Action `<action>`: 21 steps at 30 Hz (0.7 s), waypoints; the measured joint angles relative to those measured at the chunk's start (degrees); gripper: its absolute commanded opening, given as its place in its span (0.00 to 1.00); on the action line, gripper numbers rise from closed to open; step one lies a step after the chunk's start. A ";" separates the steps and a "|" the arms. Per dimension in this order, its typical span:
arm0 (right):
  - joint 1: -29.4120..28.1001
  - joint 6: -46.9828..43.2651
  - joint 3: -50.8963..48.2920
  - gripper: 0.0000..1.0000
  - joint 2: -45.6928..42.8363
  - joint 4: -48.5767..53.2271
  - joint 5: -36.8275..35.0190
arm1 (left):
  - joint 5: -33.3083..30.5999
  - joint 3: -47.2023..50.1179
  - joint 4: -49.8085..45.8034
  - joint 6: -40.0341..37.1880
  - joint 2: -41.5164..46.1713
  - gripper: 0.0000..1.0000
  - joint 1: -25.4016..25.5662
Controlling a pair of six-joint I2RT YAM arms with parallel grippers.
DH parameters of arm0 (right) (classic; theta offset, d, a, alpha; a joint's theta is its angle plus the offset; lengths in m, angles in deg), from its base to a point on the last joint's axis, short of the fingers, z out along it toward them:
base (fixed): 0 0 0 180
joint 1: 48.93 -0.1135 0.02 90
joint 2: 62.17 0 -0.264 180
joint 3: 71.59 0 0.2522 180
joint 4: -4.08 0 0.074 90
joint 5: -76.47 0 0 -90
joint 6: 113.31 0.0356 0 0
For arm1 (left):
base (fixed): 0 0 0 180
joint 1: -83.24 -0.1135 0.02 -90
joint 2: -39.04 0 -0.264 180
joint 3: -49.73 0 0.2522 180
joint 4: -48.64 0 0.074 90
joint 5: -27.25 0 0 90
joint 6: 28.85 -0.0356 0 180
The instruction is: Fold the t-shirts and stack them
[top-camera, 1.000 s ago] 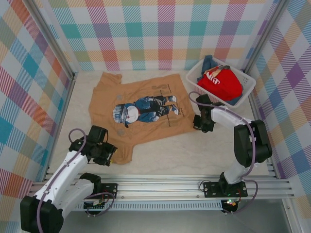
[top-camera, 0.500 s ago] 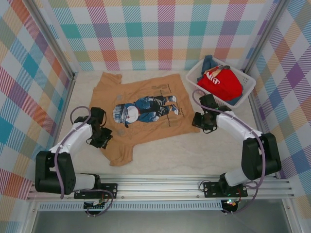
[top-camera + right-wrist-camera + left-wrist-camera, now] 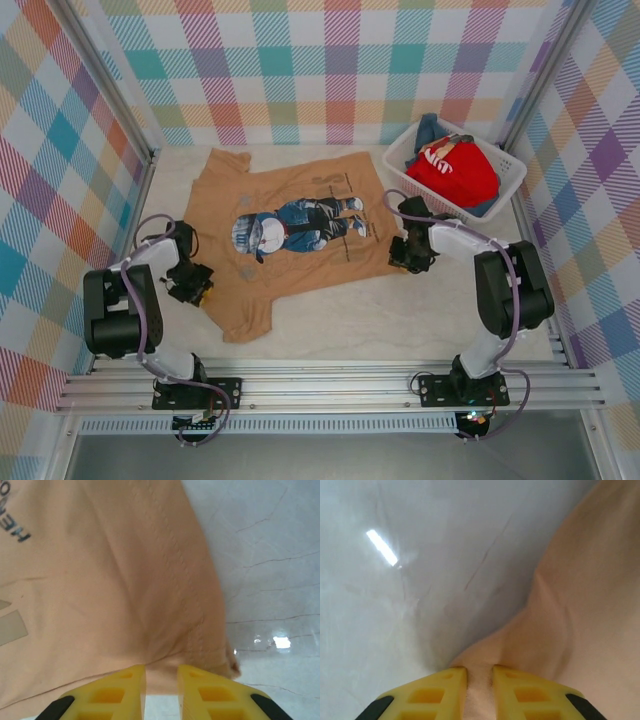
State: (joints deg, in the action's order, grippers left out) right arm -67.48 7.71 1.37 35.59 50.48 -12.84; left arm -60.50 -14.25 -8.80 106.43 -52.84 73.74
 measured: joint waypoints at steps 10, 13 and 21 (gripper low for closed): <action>-3.56 1.97 6.49 0.21 7.06 0.42 0.83 | 0.76 -7.89 4.76 -8.61 -3.37 0.45 -3.30; -3.56 2.10 7.54 0.21 8.41 1.42 0.20 | -1.36 -7.89 3.15 -8.87 2.97 0.44 -1.88; -3.56 1.07 8.90 0.23 8.35 2.75 -1.42 | 0.81 3.61 0.13 -2.43 23.82 0.35 11.47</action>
State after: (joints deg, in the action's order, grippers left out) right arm -71.04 8.78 10.27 43.94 53.23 -14.26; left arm -59.70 -10.64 -8.67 104.00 -29.01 85.22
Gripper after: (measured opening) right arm 0.229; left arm 0.365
